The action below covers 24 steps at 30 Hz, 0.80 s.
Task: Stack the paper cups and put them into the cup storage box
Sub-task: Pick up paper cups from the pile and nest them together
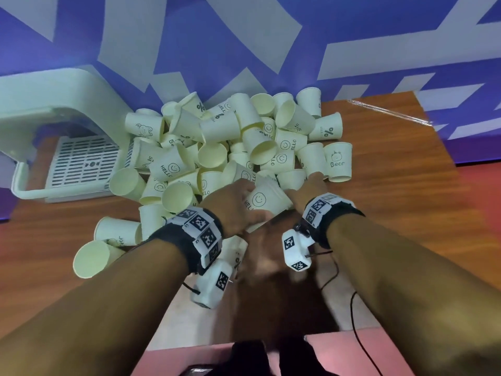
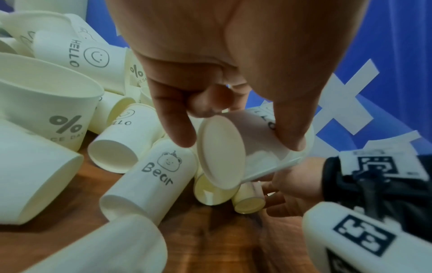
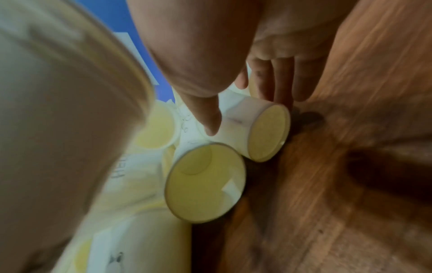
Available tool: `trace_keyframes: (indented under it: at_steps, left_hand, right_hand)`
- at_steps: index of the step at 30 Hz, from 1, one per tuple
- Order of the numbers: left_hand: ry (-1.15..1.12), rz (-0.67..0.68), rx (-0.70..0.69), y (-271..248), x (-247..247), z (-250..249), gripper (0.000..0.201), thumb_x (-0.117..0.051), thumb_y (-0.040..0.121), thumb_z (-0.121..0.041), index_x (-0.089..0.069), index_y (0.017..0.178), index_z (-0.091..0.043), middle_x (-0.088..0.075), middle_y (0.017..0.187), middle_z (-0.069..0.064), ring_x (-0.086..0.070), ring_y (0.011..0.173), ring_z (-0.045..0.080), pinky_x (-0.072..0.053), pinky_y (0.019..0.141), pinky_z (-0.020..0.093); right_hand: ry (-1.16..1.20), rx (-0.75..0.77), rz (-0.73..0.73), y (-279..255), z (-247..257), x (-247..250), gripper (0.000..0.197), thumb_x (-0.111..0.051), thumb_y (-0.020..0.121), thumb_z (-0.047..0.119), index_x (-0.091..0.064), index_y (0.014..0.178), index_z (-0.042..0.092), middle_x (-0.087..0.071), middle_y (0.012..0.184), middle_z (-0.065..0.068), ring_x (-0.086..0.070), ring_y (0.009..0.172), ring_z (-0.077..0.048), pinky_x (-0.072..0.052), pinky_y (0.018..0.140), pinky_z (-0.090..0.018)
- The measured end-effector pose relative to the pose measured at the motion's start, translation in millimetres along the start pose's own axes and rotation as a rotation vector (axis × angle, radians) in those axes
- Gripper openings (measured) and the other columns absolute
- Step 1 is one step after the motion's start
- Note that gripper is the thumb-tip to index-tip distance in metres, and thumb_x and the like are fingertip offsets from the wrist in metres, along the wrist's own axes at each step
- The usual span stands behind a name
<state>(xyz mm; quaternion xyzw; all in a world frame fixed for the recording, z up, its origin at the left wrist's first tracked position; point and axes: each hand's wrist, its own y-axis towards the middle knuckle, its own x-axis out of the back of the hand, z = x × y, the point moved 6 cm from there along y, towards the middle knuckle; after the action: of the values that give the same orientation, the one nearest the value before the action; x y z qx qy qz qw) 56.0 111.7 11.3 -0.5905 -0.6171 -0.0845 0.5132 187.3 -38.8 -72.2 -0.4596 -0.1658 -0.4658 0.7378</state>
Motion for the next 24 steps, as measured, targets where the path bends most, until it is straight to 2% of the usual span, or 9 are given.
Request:
trace_keyframes:
  at_steps: [2, 5, 9, 12, 15, 18, 20, 22, 24]
  left_hand:
    - [-0.013, 0.016, -0.024, -1, 4, 6, 0.072, -0.072, 0.079, -0.057, -0.042, 0.139, -0.03, -0.06, 0.126, -0.004, -0.06, 0.109, 0.018, -0.047, 0.094, 0.031]
    - [-0.055, 0.025, -0.058, -5, 12, 12, 0.068, -0.073, 0.079, -0.054, -0.044, 0.135, -0.031, -0.06, 0.12, -0.008, -0.06, 0.098, 0.016, -0.049, 0.086, 0.03]
    - [-0.039, 0.029, -0.101, -11, 28, 19, 0.069, -0.073, 0.079, -0.055, -0.044, 0.136, -0.029, -0.058, 0.119, -0.008, -0.057, 0.099, 0.015, -0.045, 0.085, 0.027]
    - [-0.033, 0.016, -0.12, -17, 40, 24, 0.067, -0.074, 0.077, -0.057, -0.046, 0.132, -0.03, -0.061, 0.115, -0.007, -0.061, 0.101, 0.016, -0.048, 0.09, 0.031]
    - [-0.062, -0.007, -0.134, -23, 52, 26, 0.061, -0.075, 0.075, -0.057, -0.051, 0.125, -0.033, -0.062, 0.107, -0.008, -0.062, 0.096, 0.016, -0.05, 0.088, 0.033]
    - [-0.097, -0.045, -0.143, -25, 65, 29, 0.058, -0.075, 0.076, -0.055, -0.051, 0.124, -0.031, -0.06, 0.101, -0.008, -0.064, 0.094, 0.019, -0.053, 0.088, 0.039]
    - [-0.108, -0.071, -0.136, -25, 73, 35, 0.056, -0.074, 0.077, -0.055, -0.052, 0.122, -0.029, -0.06, 0.099, -0.007, -0.064, 0.092, 0.02, -0.053, 0.087, 0.039]
    - [-0.102, -0.075, -0.118, -23, 75, 46, 0.056, -0.074, 0.075, -0.057, -0.051, 0.119, -0.031, -0.062, 0.098, -0.007, -0.064, 0.09, 0.019, -0.053, 0.086, 0.04]
    - [-0.091, -0.06, -0.096, -22, 72, 58, 0.058, -0.075, 0.074, -0.057, -0.051, 0.121, -0.033, -0.062, 0.098, -0.009, -0.064, 0.091, 0.018, -0.052, 0.089, 0.039]
  right_hand:
    - [0.058, 0.007, -0.037, -2, -5, -3, 0.057, -0.075, 0.074, 0.023, -0.041, 0.116, 0.006, -0.062, 0.104, -0.013, -0.059, 0.079, -0.026, -0.045, 0.069, -0.032]
    - [0.204, -0.002, -0.078, -13, -10, 0, 0.062, -0.077, 0.072, 0.015, -0.043, 0.123, 0.005, -0.06, 0.109, -0.012, -0.06, 0.091, -0.027, -0.044, 0.074, -0.032]
    - [0.513, -0.068, -0.102, -34, -3, 24, 0.07, -0.074, 0.081, 0.02, -0.038, 0.14, 0.007, -0.057, 0.121, -0.011, -0.057, 0.095, -0.024, -0.043, 0.078, -0.032]
    - [0.764, -0.053, -0.058, -51, 14, 35, 0.07, -0.072, 0.083, 0.023, -0.036, 0.143, 0.018, -0.061, 0.108, -0.005, -0.063, 0.088, -0.022, -0.053, 0.082, -0.04]
    - [0.946, 0.048, 0.005, -71, 42, 32, 0.075, -0.077, 0.074, 0.019, -0.04, 0.138, 0.03, -0.064, 0.113, -0.009, -0.068, 0.098, -0.029, -0.055, 0.09, -0.053]
    - [0.826, 0.154, 0.167, -89, 72, 14, 0.063, -0.077, 0.079, 0.021, -0.048, 0.135, 0.023, -0.066, 0.118, -0.009, -0.066, 0.106, -0.025, -0.054, 0.094, -0.046]
    - [0.639, 0.158, 0.289, -98, 85, -7, 0.058, -0.074, 0.079, 0.053, -0.057, 0.131, 0.032, -0.065, 0.124, 0.0, -0.063, 0.112, -0.016, -0.051, 0.098, -0.039]
    - [0.425, 0.17, 0.334, -98, 87, -24, 0.061, -0.059, 0.065, 0.085, -0.063, 0.115, 0.051, -0.063, 0.128, 0.011, -0.059, 0.12, -0.013, -0.043, 0.107, -0.04]
    - [0.267, 0.221, 0.267, -93, 85, -25, 0.051, -0.042, 0.07, 0.085, -0.061, 0.107, 0.055, -0.06, 0.13, 0.012, -0.053, 0.125, -0.016, -0.038, 0.109, -0.043]
